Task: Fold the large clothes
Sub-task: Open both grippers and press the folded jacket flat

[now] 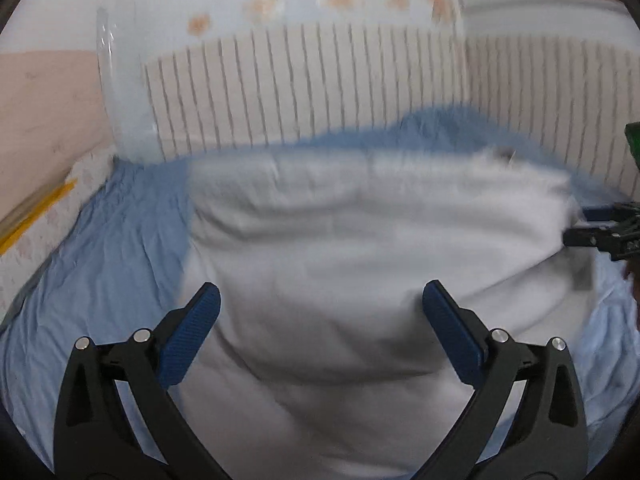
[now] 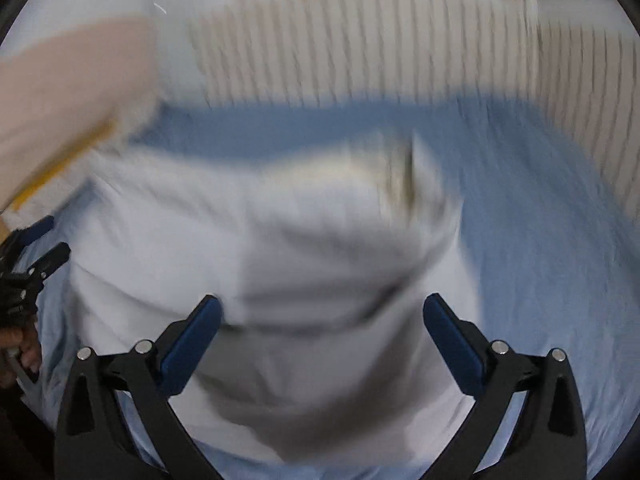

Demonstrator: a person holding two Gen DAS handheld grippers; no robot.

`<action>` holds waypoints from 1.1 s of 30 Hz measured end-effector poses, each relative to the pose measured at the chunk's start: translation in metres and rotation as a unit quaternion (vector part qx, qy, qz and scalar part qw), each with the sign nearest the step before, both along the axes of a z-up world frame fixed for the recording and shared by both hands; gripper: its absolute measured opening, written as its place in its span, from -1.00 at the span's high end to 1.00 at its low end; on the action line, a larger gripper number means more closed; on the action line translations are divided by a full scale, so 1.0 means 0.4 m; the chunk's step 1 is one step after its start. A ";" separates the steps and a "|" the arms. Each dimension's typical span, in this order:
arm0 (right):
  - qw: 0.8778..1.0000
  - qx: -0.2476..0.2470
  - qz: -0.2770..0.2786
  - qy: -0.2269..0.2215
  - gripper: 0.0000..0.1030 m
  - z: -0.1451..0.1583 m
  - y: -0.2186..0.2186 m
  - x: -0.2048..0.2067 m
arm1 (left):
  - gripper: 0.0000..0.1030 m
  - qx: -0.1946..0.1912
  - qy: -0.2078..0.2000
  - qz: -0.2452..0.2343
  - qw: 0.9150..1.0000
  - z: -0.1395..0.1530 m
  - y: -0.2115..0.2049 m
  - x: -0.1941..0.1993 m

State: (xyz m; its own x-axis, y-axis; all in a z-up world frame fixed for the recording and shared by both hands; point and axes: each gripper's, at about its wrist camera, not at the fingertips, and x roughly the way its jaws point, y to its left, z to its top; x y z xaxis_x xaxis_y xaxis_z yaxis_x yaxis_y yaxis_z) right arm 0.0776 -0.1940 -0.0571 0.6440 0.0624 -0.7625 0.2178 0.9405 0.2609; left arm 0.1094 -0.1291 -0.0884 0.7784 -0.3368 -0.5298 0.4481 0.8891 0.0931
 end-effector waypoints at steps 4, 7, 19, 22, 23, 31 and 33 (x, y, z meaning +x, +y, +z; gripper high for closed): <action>1.000 -0.008 -0.022 -0.011 -0.97 -0.019 -0.022 0.060 | -0.94 -0.061 0.051 0.036 0.996 -0.024 0.033 0.098; 0.999 -0.022 -0.026 -0.042 -0.97 -0.015 -0.039 0.121 | -0.94 -0.070 0.050 0.074 0.994 -0.022 0.049 0.191; 0.995 0.055 -0.048 -0.070 -0.97 -0.111 -0.139 0.427 | -0.94 -0.071 0.099 0.131 0.984 -0.130 0.027 0.568; 0.991 0.094 -0.052 -0.084 -0.97 -0.166 -0.166 0.452 | -0.94 -0.126 0.127 0.148 0.973 -0.183 0.075 0.637; 0.990 0.098 -0.055 -0.080 -0.97 -0.174 -0.172 0.458 | -0.94 -0.131 0.129 0.155 0.971 -0.197 0.090 0.639; 0.993 0.078 -0.060 -0.058 -0.97 -0.201 -0.168 0.480 | -0.94 -0.100 0.119 0.167 0.974 -0.223 0.065 0.649; 0.994 0.067 -0.059 -0.056 -0.97 -0.203 -0.160 0.480 | -0.94 -0.107 0.123 0.166 0.973 -0.225 0.060 0.654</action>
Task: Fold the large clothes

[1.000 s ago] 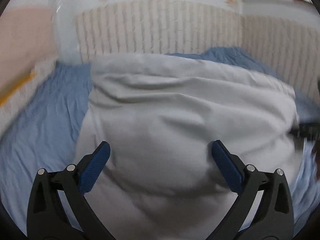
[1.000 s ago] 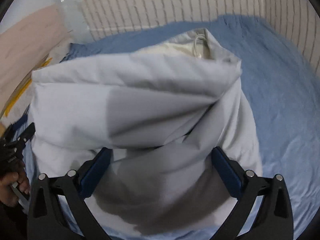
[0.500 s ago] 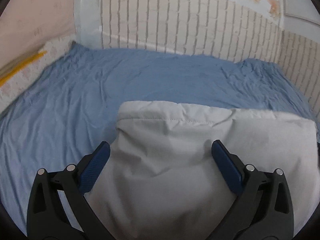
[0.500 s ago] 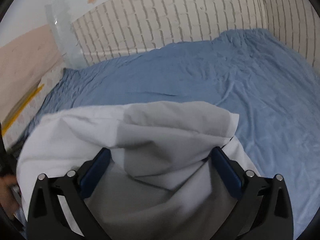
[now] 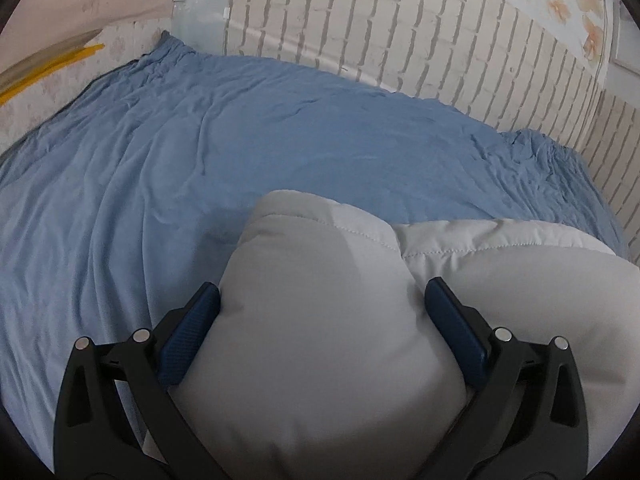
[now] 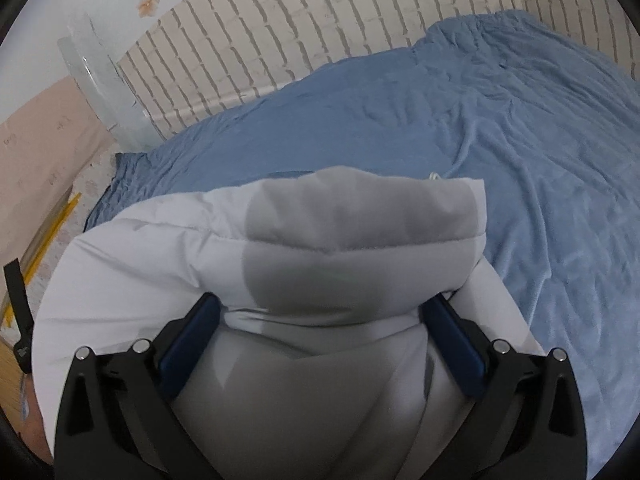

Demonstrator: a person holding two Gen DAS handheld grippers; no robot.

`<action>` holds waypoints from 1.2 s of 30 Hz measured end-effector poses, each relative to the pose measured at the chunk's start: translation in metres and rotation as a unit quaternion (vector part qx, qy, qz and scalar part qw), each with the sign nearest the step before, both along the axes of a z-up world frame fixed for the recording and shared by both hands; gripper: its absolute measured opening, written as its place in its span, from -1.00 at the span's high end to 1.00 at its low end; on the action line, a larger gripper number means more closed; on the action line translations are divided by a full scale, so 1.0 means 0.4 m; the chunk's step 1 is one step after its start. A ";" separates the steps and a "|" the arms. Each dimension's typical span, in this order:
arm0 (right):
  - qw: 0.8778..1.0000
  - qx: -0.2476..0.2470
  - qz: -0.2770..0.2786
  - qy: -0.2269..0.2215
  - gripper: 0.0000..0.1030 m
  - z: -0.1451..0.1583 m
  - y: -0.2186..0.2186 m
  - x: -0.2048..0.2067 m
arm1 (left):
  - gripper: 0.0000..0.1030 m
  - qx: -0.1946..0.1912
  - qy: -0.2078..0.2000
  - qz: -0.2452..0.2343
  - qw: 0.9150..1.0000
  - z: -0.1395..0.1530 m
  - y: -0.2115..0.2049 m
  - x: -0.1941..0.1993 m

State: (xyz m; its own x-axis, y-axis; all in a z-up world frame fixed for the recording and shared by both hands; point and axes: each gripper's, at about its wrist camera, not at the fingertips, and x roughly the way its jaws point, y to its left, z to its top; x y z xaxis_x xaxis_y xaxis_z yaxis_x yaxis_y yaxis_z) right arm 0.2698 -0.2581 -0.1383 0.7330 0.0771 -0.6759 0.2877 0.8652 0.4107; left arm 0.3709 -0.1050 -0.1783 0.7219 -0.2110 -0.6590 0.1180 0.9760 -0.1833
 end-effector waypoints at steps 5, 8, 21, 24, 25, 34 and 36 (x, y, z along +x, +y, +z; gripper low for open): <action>1.000 -0.005 0.000 0.005 -0.97 -0.007 0.001 -0.007 | -0.94 0.010 -0.010 0.006 1.000 -0.001 -0.017 -0.013; 1.000 -0.003 -0.002 0.006 -0.97 -0.012 -0.001 -0.004 | -0.94 0.012 -0.011 0.009 1.000 -0.004 -0.011 -0.019; 1.000 -0.004 -0.004 -0.011 -0.97 -0.015 -0.004 -0.013 | -0.94 0.023 -0.007 0.016 1.000 -0.035 -0.009 -0.053; 0.999 -0.023 -0.045 -0.012 -0.96 -0.011 -0.016 -0.038 | -0.94 0.034 0.000 0.010 0.999 -0.039 -0.015 -0.056; 0.998 -0.029 -0.054 -0.010 -0.96 -0.010 -0.020 -0.048 | -0.94 0.032 0.004 0.005 0.999 -0.039 -0.011 -0.058; 0.987 0.036 -0.131 0.085 -0.97 -0.029 -0.148 -0.211 | -0.94 0.135 0.003 -0.030 0.990 0.013 0.066 -0.156; 0.987 0.041 -0.139 0.074 -0.97 -0.006 -0.152 -0.266 | -0.94 0.143 -0.017 -0.028 0.989 0.068 0.106 -0.223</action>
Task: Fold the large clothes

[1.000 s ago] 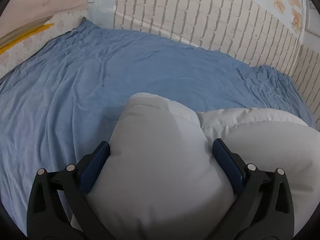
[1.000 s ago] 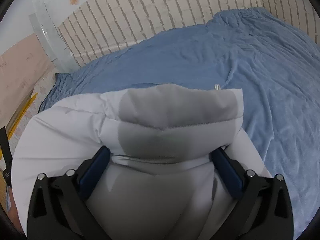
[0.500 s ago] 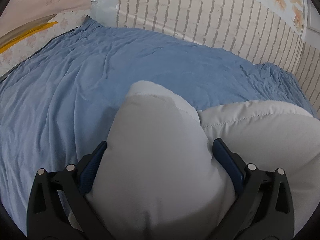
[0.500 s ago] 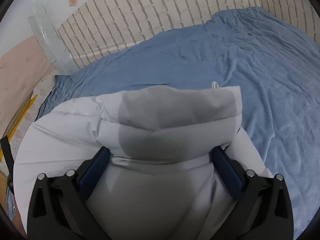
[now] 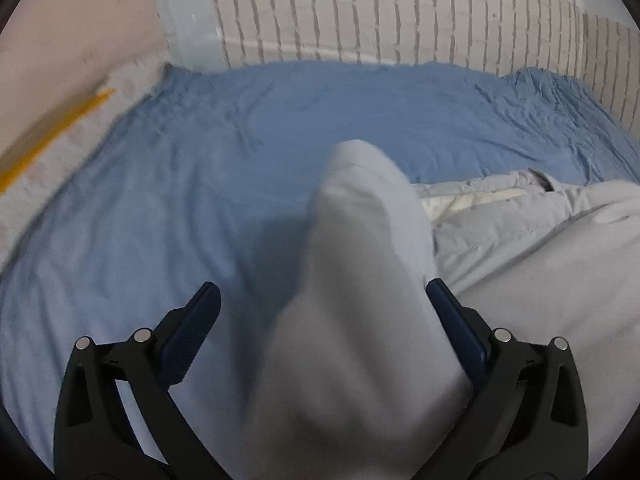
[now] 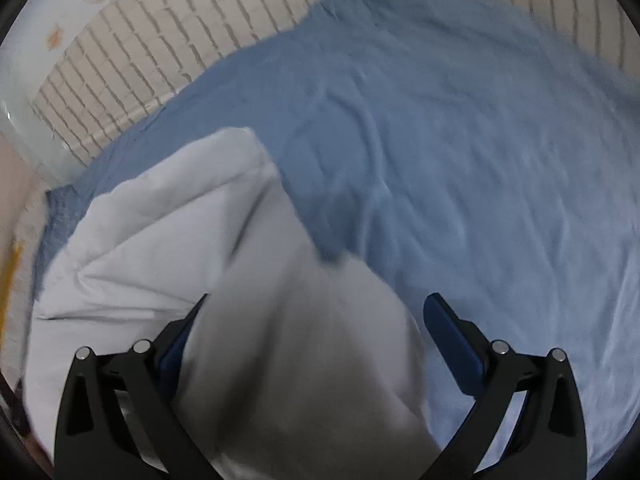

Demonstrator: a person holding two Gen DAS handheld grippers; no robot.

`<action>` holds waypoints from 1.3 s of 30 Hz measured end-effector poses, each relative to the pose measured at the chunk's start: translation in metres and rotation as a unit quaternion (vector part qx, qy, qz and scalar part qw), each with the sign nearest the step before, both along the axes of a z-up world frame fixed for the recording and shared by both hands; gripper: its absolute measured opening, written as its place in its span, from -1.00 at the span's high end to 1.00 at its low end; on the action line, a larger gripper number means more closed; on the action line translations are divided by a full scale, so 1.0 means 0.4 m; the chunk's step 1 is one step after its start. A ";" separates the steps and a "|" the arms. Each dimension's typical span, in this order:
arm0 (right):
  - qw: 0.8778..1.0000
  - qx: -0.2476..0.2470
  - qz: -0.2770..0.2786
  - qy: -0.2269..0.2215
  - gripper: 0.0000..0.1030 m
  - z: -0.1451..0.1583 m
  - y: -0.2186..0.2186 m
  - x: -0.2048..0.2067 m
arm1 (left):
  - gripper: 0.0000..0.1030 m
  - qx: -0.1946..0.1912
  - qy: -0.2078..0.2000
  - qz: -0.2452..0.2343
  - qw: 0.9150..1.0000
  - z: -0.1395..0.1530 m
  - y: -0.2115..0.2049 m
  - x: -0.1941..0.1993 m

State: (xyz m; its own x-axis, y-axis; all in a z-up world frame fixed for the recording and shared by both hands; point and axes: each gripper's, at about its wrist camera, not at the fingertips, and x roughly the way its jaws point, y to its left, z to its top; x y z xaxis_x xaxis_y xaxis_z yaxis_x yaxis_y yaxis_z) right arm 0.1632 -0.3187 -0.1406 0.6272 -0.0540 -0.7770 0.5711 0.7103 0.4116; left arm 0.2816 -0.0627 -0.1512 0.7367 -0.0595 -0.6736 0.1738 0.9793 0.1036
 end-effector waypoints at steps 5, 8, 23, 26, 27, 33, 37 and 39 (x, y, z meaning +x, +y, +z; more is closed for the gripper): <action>0.998 -0.056 0.022 -0.034 -0.97 0.127 0.037 -0.101 | -0.94 -0.069 -0.021 -0.005 0.997 0.097 0.143 -0.183; 0.993 -0.091 0.050 -0.054 -0.97 0.196 0.069 -0.184 | -0.94 -0.105 -0.010 0.022 0.994 0.123 0.237 -0.260; 0.999 -0.035 0.013 -0.032 -0.97 0.153 -0.036 -0.440 | -0.94 -0.139 0.011 0.049 0.989 0.124 0.343 -0.400; 0.998 -0.035 0.042 -0.025 -0.97 0.127 -0.019 -0.427 | -0.94 -0.081 0.022 0.006 0.996 0.094 0.260 -0.411; 0.997 -0.035 0.062 -0.022 -0.97 0.118 -0.007 -0.416 | -0.94 -0.066 0.027 -0.004 0.997 0.081 0.237 -0.416; 0.987 -0.090 0.134 0.017 -0.97 0.095 0.081 -0.369 | -0.94 -0.037 0.057 -0.043 0.997 0.013 0.141 -0.413; 0.986 -0.092 0.137 0.028 -0.97 0.074 0.075 -0.352 | -0.94 -0.057 0.068 -0.021 0.996 0.000 0.155 -0.378; 0.986 -0.090 0.133 0.035 -0.97 0.061 0.062 -0.339 | -0.94 -0.070 0.074 -0.006 0.995 -0.007 0.170 -0.354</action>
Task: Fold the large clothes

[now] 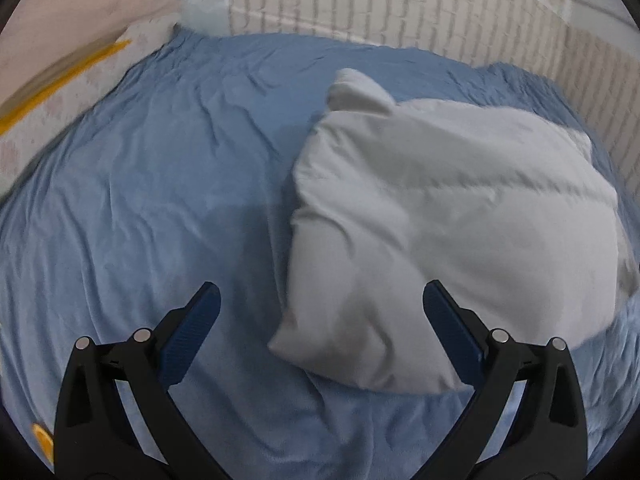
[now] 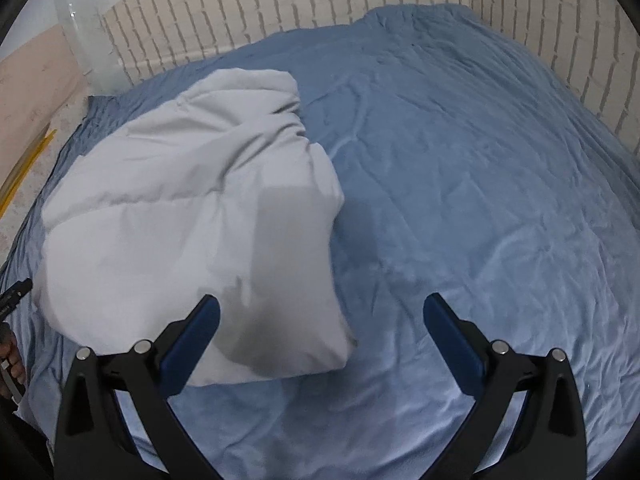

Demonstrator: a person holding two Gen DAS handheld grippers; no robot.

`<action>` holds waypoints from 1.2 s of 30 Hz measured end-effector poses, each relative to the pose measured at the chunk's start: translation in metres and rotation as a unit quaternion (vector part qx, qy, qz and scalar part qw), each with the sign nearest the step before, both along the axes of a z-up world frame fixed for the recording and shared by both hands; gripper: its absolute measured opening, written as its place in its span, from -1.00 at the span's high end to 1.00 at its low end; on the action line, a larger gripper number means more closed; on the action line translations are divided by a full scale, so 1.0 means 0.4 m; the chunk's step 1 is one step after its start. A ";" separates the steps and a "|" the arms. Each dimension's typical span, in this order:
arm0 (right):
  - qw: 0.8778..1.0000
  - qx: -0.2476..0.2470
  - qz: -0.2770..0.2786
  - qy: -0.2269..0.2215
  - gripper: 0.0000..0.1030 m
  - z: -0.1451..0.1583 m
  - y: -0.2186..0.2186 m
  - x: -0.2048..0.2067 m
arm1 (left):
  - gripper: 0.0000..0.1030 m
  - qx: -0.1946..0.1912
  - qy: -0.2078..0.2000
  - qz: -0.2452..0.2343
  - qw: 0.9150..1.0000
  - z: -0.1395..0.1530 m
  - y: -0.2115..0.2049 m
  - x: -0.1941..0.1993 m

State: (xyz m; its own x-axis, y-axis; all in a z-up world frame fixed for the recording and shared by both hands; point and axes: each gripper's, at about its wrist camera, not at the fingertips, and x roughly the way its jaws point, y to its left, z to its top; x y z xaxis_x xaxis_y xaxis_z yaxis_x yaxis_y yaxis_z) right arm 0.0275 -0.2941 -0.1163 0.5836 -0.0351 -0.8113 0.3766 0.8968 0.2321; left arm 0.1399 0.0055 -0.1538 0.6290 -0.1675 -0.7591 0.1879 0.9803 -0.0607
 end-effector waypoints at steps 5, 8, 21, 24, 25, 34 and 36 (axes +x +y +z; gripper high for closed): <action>0.998 0.047 -0.023 -0.031 -0.97 -0.037 -0.059 0.068 | -0.94 -0.001 0.003 0.015 1.000 -0.021 0.015 0.096; 0.995 0.073 -0.035 -0.057 -0.97 -0.046 -0.067 0.127 | -0.94 -0.016 -0.006 0.019 1.000 -0.023 0.009 0.146; 0.995 0.080 0.063 -0.017 -0.23 -0.100 0.039 0.276 | -0.67 -0.096 0.053 -0.012 0.994 -0.158 -0.105 0.269; 0.995 0.077 0.048 -0.029 0.17 -0.064 0.045 0.274 | -0.13 -0.074 0.036 -0.040 0.996 -0.137 -0.152 0.257; 0.995 0.082 0.043 -0.034 0.23 -0.055 0.041 0.271 | -0.02 -0.067 0.032 -0.042 0.996 -0.131 -0.162 0.253; 0.988 -0.089 -0.034 -0.118 0.72 0.151 0.008 0.200 | 0.37 -0.091 0.027 -0.114 0.989 -0.098 -0.300 0.187; 0.975 -0.163 -0.074 -0.134 0.73 0.203 -0.009 0.159 | 0.37 -0.092 0.024 -0.158 0.983 -0.098 -0.378 0.162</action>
State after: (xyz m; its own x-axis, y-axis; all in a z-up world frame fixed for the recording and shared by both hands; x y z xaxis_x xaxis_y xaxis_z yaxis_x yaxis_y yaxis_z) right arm 0.0910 -0.2976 -0.0352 0.7414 -0.3653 -0.5630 0.4731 0.8795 0.0524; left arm 0.2047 -0.1458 -0.1932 0.4874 -0.4861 -0.7254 0.4733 0.8452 -0.2483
